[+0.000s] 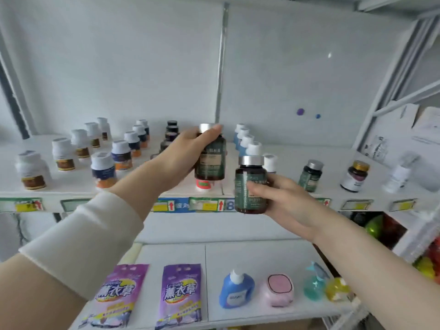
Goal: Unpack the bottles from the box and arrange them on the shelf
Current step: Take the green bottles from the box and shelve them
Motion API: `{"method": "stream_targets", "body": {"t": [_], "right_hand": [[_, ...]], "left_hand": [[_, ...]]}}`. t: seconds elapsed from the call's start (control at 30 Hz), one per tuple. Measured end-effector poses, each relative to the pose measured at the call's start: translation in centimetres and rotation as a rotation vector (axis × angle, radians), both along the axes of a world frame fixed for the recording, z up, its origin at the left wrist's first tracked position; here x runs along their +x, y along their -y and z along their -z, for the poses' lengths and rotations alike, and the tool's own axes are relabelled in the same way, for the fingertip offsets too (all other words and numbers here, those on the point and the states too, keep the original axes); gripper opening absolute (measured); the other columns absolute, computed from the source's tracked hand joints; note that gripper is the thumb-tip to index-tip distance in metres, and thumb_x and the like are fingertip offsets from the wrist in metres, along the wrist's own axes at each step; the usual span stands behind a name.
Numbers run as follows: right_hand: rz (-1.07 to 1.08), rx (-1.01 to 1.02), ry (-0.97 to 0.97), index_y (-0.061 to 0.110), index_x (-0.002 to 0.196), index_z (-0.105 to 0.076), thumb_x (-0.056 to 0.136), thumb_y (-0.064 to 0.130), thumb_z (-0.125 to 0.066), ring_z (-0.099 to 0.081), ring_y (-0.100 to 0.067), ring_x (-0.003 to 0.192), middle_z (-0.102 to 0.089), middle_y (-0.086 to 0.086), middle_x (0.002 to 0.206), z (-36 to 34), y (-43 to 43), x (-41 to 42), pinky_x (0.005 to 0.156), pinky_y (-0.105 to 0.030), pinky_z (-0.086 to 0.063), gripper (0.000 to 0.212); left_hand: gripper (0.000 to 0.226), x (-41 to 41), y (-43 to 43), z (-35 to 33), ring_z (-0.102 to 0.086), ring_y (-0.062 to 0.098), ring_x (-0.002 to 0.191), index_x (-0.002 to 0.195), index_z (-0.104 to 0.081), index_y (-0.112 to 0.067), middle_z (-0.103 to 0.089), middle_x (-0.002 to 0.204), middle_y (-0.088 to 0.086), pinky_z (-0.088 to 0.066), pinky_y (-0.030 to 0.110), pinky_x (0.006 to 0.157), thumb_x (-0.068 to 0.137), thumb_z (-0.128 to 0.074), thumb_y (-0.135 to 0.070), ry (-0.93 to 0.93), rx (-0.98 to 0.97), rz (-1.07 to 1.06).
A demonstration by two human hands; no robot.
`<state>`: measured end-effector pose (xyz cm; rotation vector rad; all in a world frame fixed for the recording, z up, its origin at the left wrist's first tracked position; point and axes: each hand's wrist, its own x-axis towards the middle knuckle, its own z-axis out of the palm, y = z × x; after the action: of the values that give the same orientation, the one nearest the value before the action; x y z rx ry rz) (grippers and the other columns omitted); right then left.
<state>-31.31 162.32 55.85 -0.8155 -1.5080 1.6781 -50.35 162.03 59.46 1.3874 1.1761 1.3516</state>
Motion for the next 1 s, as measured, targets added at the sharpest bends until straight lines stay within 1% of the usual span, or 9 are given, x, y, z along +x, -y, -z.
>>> {"method": "stream_targets", "body": {"t": [0.1, 0.2, 0.3, 0.37, 0.57, 0.73, 0.87, 0.93, 1.0], "right_hand": [[0.103, 0.035, 0.021, 0.007, 0.106, -0.06, 0.067, 0.013, -0.063, -0.062, -0.026, 0.097, -0.064, -0.013, 0.105, -1.7, -3.0, 5.0, 0.088, -0.038, -0.052, 0.04], [0.219, 0.075, 0.063, 0.01, 0.111, -0.059, 0.079, 0.007, -0.062, -0.065, -0.023, 0.098, -0.067, -0.01, 0.11, -2.7, -6.7, 8.8, 0.09, -0.036, -0.052, 0.032], [0.329, 0.143, 0.195, 0.014, 0.119, -0.056, 0.078, 0.016, -0.069, -0.064, -0.021, 0.104, -0.067, -0.006, 0.113, -3.2, -11.2, 11.4, 0.098, -0.039, -0.047, 0.043], [0.369, 0.173, 0.251, 0.015, 0.124, -0.052, 0.076, 0.019, -0.072, -0.064, -0.019, 0.102, -0.066, -0.005, 0.113, -3.7, -14.4, 12.4, 0.094, -0.036, -0.049, 0.052], [0.375, 0.178, 0.344, 0.019, 0.121, -0.045, 0.075, 0.011, -0.074, -0.061, -0.022, 0.107, -0.064, -0.007, 0.11, -3.7, -25.2, 13.7, 0.097, -0.037, -0.048, 0.055], [0.379, 0.166, 0.533, 0.017, 0.117, -0.046, 0.071, 0.008, -0.078, -0.058, -0.022, 0.109, -0.06, -0.003, 0.109, -1.5, -33.8, 13.3, 0.099, -0.04, -0.046, 0.057], [0.374, 0.188, 0.636, 0.013, 0.113, -0.048, 0.067, 0.01, -0.081, -0.058, -0.02, 0.099, -0.056, 0.007, 0.094, 0.2, -38.8, 12.6, 0.091, -0.035, -0.049, 0.056], [0.365, 0.216, 0.703, 0.013, 0.115, -0.048, 0.067, 0.013, -0.082, -0.057, -0.021, 0.103, -0.058, 0.002, 0.103, 0.9, -40.9, 12.1, 0.091, -0.036, -0.049, 0.059], [0.347, 0.229, 0.762, 0.011, 0.12, -0.047, 0.067, 0.015, -0.082, -0.055, -0.022, 0.107, -0.057, -0.002, 0.111, 1.5, -42.5, 11.6, 0.091, -0.035, -0.047, 0.063]], "left_hand": [[0.028, 5.1, -4.6, -1.1, -0.063, 0.018, 0.09, 0.106, -0.058, -0.013, -0.065, 0.097, 0.006, -0.053, 0.031, 0.08, 0.094, -0.049, -0.037, -0.058, 0.017, 0.031], [0.04, 9.1, -9.7, -1.7, -0.062, 0.019, 0.093, 0.119, -0.053, -0.008, -0.063, 0.104, 0.007, -0.053, 0.032, 0.083, 0.092, -0.053, -0.039, -0.123, 0.027, 0.035], [0.042, 11.7, -15.0, -1.9, -0.061, 0.017, 0.093, 0.116, -0.053, -0.011, -0.061, 0.102, 0.003, -0.052, 0.029, 0.082, 0.09, -0.055, -0.043, -0.204, 0.043, 0.024], [0.045, 12.8, -18.9, -1.8, -0.06, 0.019, 0.101, 0.119, -0.052, -0.013, -0.061, 0.108, 0.004, -0.05, 0.033, 0.089, 0.089, -0.056, -0.046, -0.271, 0.042, 0.016], [0.048, 14.4, -31.5, -1.0, -0.057, 0.021, 0.104, 0.124, -0.049, -0.012, -0.059, 0.114, 0.004, -0.048, 0.034, 0.09, 0.089, -0.057, -0.044, -0.464, 0.05, 0.036], [0.042, 14.5, -40.6, 0.2, -0.055, 0.017, 0.089, 0.116, -0.052, -0.012, -0.059, 0.106, 0.003, -0.043, 0.022, 0.068, 0.086, -0.062, -0.039, -0.653, -0.021, 0.086], [0.031, 14.7, -45.4, 1.6, -0.054, 0.017, 0.075, 0.1, -0.055, -0.011, -0.058, 0.095, 0.004, -0.046, 0.026, 0.067, 0.084, -0.065, -0.035, -0.838, -0.076, 0.134], [0.027, 15.0, -47.2, 1.9, -0.056, 0.02, 0.077, 0.097, -0.056, -0.011, -0.058, 0.095, 0.006, -0.05, 0.03, 0.071, 0.084, -0.066, -0.032, -0.92, -0.092, 0.13], [0.028, 15.3, -48.5, 2.3, -0.058, 0.021, 0.07, 0.095, -0.06, -0.008, -0.059, 0.09, 0.007, -0.051, 0.028, 0.069, 0.083, -0.065, -0.032, -0.977, -0.104, 0.118]]}}
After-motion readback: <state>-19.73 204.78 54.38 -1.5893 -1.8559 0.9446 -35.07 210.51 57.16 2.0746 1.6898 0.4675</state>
